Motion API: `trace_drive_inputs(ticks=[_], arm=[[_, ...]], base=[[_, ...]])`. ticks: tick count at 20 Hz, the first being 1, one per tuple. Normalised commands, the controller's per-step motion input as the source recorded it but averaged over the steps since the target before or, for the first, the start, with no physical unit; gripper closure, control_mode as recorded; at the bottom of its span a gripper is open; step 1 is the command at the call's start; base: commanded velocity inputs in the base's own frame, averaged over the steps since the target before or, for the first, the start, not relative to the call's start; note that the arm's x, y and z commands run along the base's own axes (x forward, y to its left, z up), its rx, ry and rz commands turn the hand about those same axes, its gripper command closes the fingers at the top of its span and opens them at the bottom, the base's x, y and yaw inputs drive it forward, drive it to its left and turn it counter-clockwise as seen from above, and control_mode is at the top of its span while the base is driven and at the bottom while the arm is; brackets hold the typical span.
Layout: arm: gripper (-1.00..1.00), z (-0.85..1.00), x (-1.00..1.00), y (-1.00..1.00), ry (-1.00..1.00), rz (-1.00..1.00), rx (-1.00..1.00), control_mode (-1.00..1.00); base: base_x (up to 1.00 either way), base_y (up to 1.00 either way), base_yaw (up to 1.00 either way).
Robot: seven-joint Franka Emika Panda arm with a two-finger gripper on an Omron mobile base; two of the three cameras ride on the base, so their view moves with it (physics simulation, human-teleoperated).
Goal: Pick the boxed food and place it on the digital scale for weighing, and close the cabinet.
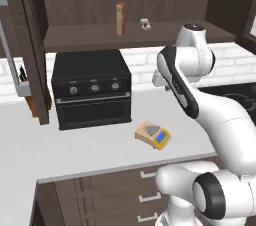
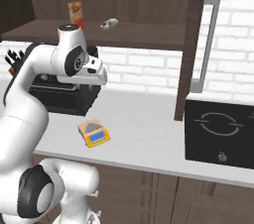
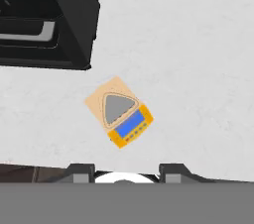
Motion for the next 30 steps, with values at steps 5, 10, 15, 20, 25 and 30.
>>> trace_drive_inputs(ticks=[5, 10, 15, 20, 25, 30], arm=[[-1.0, 0.0, -0.29, 0.02, -0.09, 0.0, -0.01, -1.0], [-1.0, 0.01, -0.6, 0.23, -0.5, 0.0, -0.07, -1.0], [-1.0, 0.42, -0.31, 0.27, -0.6, -0.05, 0.0, -1.0], [-1.0, 0.84, 0.09, 0.26, -0.43, -0.11, 0.06, -1.0], [-1.0, 1.0, 0.25, 0.27, -0.33, -0.05, 0.09, -1.0], [-1.0, 0.93, 0.38, 0.37, -0.28, -0.02, 0.11, -1.0]], base=[[0.0, 0.0, 0.0], [0.0, 0.0, 0.0], [0.0, 0.0, 0.0], [0.0, 0.0, 0.0], [0.0, 0.0, 0.0], [0.0, 0.0, 0.0]])
